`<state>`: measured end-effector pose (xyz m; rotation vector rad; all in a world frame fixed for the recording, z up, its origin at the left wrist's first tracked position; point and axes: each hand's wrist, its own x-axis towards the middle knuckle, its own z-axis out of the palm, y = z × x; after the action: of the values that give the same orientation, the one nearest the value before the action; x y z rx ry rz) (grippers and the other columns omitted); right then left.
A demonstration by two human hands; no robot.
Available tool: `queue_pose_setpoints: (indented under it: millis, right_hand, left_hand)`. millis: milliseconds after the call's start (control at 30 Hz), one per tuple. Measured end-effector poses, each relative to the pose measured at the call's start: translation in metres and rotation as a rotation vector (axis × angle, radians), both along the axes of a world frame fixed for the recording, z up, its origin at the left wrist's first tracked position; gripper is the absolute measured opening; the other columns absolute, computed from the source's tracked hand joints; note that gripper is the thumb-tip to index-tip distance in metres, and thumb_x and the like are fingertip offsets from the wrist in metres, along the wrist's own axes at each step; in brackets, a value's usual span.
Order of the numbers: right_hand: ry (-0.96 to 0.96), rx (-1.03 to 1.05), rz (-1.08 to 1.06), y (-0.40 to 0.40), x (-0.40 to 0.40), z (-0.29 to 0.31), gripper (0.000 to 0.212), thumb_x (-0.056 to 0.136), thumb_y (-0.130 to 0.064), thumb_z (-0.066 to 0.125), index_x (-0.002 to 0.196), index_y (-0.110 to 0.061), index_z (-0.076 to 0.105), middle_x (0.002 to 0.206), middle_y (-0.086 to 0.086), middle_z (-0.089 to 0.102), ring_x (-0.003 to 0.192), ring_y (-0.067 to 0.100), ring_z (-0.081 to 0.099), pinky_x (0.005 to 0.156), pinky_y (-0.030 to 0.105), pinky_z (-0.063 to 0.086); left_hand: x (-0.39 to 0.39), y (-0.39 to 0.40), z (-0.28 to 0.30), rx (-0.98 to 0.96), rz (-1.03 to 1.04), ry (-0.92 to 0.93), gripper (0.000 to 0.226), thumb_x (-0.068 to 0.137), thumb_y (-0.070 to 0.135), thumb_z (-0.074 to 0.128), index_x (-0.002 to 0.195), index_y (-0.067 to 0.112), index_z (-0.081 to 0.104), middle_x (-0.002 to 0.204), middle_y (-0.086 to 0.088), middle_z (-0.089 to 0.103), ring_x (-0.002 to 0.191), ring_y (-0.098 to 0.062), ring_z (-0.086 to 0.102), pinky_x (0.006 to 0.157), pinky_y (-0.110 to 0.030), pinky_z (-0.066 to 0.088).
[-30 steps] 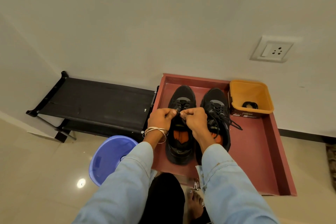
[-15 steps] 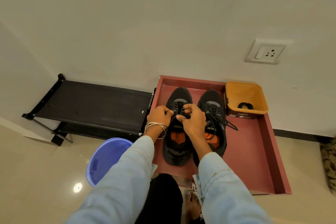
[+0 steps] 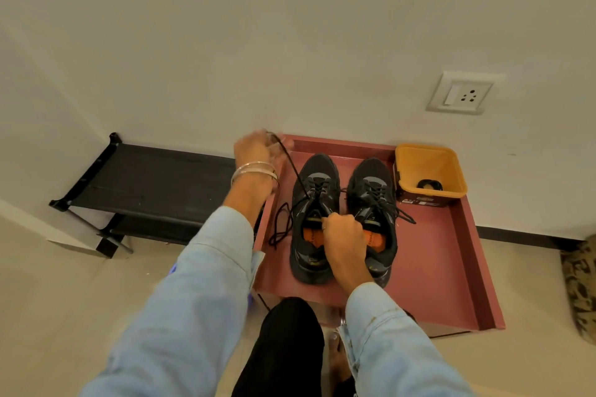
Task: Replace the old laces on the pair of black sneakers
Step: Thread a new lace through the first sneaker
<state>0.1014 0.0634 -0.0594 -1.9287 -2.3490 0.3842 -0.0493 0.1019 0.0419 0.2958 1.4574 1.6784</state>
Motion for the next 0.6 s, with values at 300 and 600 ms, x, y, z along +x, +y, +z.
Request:
queue_pose_setpoints:
  millis: [300, 600]
  right_hand:
    - [0.067, -0.106, -0.03, 0.017, -0.01, -0.005, 0.03, 0.098, -0.008, 0.042, 0.122, 0.01, 0.045, 0.114, 0.023, 0.061, 0.104, 0.034, 0.061, 0.08, 0.034, 0.05]
    - [0.088, -0.188, -0.061, 0.026, -0.011, -0.015, 0.046, 0.096, -0.009, 0.044, 0.133, 0.015, 0.031, 0.123, 0.027, 0.055, 0.111, 0.039, 0.057, 0.085, 0.038, 0.048]
  left_hand:
    - [0.011, -0.009, 0.007, -0.028, -0.311, 0.939, 0.009, 0.09, 0.021, 0.058, 0.094, 0.022, 0.067, 0.082, -0.003, 0.067, 0.065, -0.012, 0.055, 0.06, -0.021, 0.047]
    - [0.017, -0.014, -0.09, -0.532, -0.633, 1.157, 0.018, 0.088, 0.026, 0.062, 0.082, 0.012, 0.072, 0.086, -0.009, 0.068, 0.081, -0.028, 0.064, 0.077, -0.036, 0.052]
